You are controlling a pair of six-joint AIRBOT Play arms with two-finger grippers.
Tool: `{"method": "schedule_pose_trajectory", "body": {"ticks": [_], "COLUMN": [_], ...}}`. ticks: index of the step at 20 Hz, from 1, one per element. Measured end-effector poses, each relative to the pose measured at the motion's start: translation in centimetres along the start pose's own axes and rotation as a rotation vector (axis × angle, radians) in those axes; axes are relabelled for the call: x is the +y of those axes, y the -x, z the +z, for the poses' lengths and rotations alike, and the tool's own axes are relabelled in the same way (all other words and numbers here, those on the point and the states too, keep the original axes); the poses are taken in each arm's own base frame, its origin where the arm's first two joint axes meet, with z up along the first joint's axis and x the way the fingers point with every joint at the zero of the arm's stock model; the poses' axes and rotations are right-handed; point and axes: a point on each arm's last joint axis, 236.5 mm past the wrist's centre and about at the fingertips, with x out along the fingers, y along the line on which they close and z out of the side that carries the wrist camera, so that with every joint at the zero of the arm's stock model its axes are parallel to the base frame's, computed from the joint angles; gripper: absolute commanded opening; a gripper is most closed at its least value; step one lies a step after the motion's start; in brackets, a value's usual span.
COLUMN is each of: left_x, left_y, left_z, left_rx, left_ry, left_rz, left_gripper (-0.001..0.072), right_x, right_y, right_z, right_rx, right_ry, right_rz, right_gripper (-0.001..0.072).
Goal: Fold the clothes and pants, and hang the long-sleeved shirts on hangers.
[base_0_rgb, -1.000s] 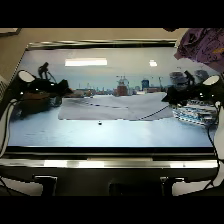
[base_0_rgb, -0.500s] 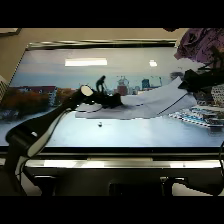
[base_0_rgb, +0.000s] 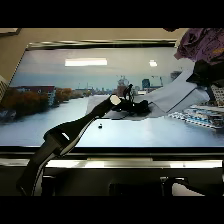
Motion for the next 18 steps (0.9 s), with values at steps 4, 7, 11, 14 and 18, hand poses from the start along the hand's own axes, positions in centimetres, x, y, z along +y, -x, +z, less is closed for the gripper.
{"method": "schedule_pose_trajectory", "body": {"ticks": [4,7,11,14,18], "left_x": [-0.4,-0.1,0.8,2.6,4.5], "left_y": [0.1,3.5,12.9,22.5,36.1], "left_z": [1.0,3.7,8.8,12.4,15.1], "left_rx": [-0.015,-0.018,-0.052,-0.117,-0.233], "left_ry": [0.037,0.038,-0.034,-0.077,-0.065], "left_rz": [-0.035,-0.035,0.044,0.178,0.325], "left_gripper": [0.0018,0.0018,0.0018,0.0019,0.0019], "right_x": [0.2,1.1,4.9,9.1,14.8], "right_y": [0.3,0.3,-1.3,-3.8,-7.8], "right_z": [0.0,0.4,0.4,-0.7,-2.9], "right_rx": [-0.003,-0.019,-0.015,0.023,0.081], "right_ry": [0.002,0.01,0.061,0.11,0.173], "right_rz": [0.001,0.03,0.087,0.13,0.168], "right_gripper": [0.0035,0.0035,0.0035,0.0035,0.0035]}}
